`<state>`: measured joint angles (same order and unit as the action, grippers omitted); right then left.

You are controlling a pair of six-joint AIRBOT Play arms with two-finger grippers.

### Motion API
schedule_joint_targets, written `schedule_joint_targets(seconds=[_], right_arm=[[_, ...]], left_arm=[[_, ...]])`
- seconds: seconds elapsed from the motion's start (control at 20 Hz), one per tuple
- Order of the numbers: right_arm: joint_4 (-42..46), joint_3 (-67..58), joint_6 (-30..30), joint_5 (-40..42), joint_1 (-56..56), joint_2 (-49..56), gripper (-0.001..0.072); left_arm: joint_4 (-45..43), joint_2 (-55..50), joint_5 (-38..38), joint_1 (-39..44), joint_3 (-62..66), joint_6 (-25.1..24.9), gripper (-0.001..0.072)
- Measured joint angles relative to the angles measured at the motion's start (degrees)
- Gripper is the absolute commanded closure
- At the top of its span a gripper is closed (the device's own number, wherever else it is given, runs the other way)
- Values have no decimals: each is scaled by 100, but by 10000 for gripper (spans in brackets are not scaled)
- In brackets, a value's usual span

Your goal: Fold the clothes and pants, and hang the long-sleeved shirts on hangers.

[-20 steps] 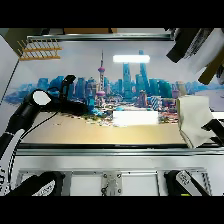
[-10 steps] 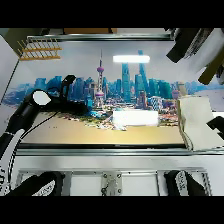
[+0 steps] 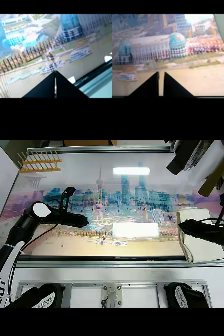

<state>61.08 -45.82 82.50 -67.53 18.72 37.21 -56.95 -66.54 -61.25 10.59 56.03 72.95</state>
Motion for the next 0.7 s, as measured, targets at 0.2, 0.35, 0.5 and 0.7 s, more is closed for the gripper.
schedule_joint_targets(seconds=[0.2,0.35,0.5,0.7], right_arm=[[-55,2,-7,-2,-269,-11,694],[-74,2,-20,-4,-332,-11,694],[-87,2,-20,-7,-354,-11,694],[-87,2,-20,-11,-363,-11,694]], left_arm=[[0,0,-7,0,0,0,690],[0,0,-7,0,0,-2,690],[0,0,-9,0,0,-2,690],[0,0,-13,0,0,-4,690]])
